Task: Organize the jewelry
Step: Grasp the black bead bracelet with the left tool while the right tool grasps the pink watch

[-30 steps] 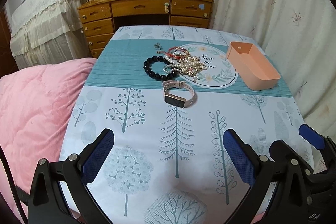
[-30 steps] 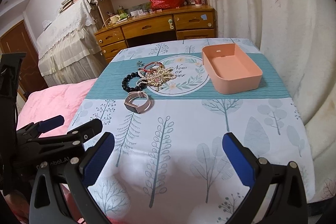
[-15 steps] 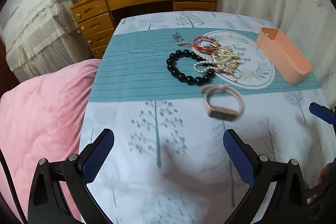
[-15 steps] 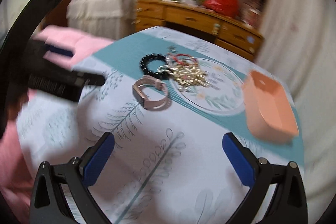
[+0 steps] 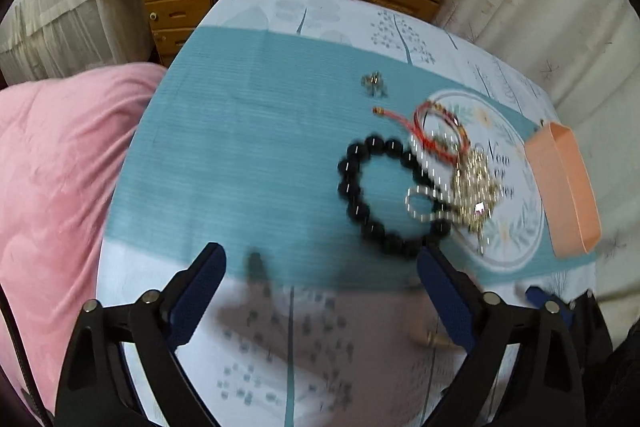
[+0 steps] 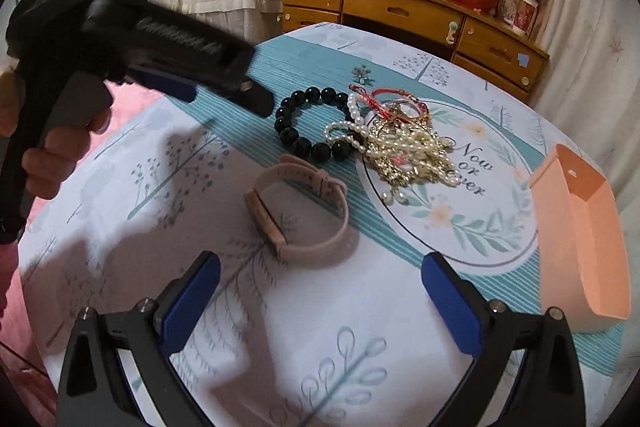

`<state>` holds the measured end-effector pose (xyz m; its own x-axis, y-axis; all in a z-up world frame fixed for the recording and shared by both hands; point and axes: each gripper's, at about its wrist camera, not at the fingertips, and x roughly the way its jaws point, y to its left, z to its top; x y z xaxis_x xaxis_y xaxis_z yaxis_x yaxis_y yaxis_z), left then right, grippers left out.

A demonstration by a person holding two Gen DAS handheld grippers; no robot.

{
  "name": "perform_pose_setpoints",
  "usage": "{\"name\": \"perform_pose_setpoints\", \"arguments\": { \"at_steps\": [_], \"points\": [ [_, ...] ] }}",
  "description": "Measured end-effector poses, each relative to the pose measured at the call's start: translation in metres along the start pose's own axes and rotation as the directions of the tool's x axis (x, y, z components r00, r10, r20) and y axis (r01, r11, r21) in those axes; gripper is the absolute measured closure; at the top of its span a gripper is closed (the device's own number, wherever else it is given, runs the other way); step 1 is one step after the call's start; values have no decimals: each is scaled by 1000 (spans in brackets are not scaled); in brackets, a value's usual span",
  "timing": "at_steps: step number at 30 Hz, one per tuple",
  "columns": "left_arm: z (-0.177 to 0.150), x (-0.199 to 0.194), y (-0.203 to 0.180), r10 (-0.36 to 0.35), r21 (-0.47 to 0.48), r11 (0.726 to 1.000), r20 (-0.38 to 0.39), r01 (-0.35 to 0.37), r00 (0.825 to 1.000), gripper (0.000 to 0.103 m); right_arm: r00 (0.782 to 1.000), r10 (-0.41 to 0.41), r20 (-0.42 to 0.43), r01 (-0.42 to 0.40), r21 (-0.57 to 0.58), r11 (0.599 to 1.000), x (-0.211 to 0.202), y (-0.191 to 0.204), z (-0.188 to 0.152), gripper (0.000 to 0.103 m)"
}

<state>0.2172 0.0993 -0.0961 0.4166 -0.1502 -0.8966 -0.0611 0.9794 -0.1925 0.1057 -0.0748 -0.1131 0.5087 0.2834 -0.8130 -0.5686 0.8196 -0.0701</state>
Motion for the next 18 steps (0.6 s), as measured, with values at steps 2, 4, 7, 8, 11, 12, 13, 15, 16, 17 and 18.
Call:
{"name": "perform_pose_setpoints", "arguments": {
  "at_steps": [2, 4, 7, 8, 11, 12, 13, 15, 16, 17, 18],
  "points": [
    [6, 6, -7, 55, 13, 998, 11, -56, 998, 9, 1000, -26, 4, 26, -16, 1000, 4, 4, 4, 4],
    [11, 10, -11, 98, 29, 995, 24, -98, 995, 10, 998, -60, 14, 61, -38, 997, 7, 10, 8, 5],
    [16, 15, -17, 144, 40, 989, 36, -145, 989, 21, 997, -70, 12, 71, -52, 996, 12, 15, 11, 11],
    [19, 18, -18, 147, 42, 988, 32, -148, 989, 25, 998, -69, 8, 69, -53, 996, 14, 16, 12, 12],
    [21, 28, -19, 147, 36, 988, 9, -148, 989, 37, 998, -69, 2, 69, -53, 996, 19, 18, 14, 18],
    [21, 30, -18, 148, 36, 988, 4, -148, 989, 39, 997, -75, -3, 75, -54, 996, 21, 18, 13, 20],
    [21, 33, -18, 143, 38, 989, 0, -143, 990, 41, 997, -79, -5, 79, -53, 995, 22, 19, 13, 21],
    [19, 38, -20, 137, 50, 989, -7, -137, 991, 49, 999, -53, -2, 53, -38, 998, 20, 18, 12, 28],
    [17, 39, -23, 146, 69, 987, 2, -146, 989, 52, 999, -36, -3, 36, -29, 999, 21, 17, 12, 36],
    [16, 39, -26, 142, 80, 987, 7, -142, 990, 59, 1000, -8, -4, 8, -14, 1000, 20, 16, 12, 40],
    [14, 39, -27, 138, 84, 987, 10, -138, 990, 67, 1000, 25, -2, -25, 7, 1000, 20, 14, 11, 47]
  ]
}}
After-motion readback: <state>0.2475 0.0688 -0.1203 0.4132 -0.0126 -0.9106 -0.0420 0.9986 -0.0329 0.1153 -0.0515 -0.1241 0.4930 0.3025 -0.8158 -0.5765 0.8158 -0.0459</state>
